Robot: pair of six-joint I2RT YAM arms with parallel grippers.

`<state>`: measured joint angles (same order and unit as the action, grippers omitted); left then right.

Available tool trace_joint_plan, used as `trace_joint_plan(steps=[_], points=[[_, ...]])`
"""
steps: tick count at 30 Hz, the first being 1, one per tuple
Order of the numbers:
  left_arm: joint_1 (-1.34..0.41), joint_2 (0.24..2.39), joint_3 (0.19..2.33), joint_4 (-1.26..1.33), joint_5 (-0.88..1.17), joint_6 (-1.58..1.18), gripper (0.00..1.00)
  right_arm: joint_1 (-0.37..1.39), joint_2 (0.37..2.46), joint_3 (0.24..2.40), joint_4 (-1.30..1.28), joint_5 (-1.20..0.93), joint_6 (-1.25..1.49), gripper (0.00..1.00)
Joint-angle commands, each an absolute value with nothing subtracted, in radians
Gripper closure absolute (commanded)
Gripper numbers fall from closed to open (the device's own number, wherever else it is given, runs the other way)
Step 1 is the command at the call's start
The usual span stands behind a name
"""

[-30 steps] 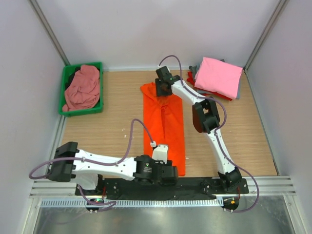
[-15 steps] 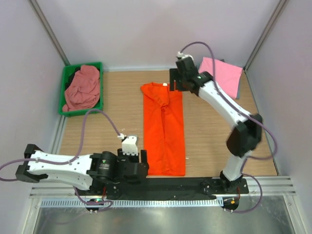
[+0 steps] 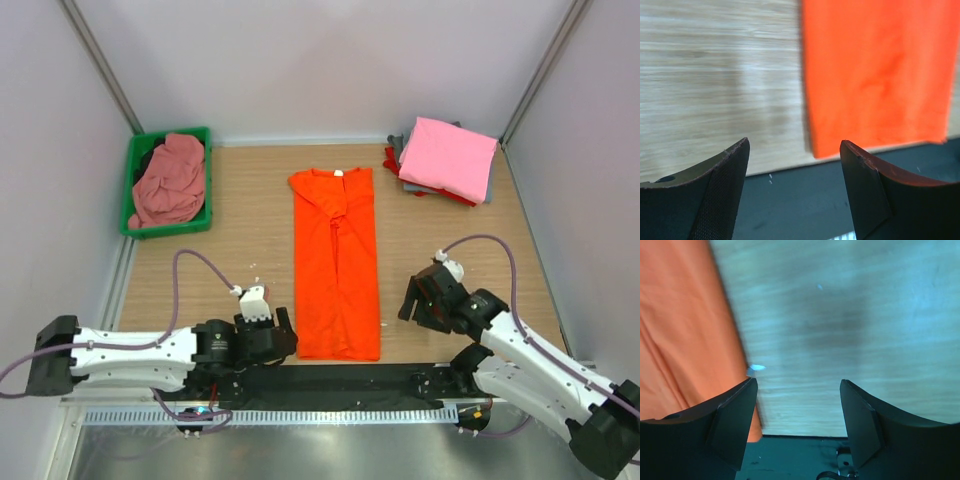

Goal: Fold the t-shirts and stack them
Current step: Fold the tshirt

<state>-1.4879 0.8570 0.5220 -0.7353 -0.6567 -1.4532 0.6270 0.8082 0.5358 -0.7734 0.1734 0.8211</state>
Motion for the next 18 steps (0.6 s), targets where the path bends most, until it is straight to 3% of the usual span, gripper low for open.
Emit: trace_joint_plan(steps=[1,8,18], points=[[-1.329,0.91,0.46,-0.519,-0.495,-1.413,0.26,0.637,0.71,0.491,-0.781,0.132,0.963,0.27],[-1.275,1.052,0.462,-0.376,-0.388,-1.384,0.3,0.646,0.617,0.354,-0.709,0.012,1.006,0.32],[-1.276,1.204,0.512,-0.305,-0.318,-1.396,0.36,0.733,0.67,0.25,-0.558,-0.072,1.058,0.31]])
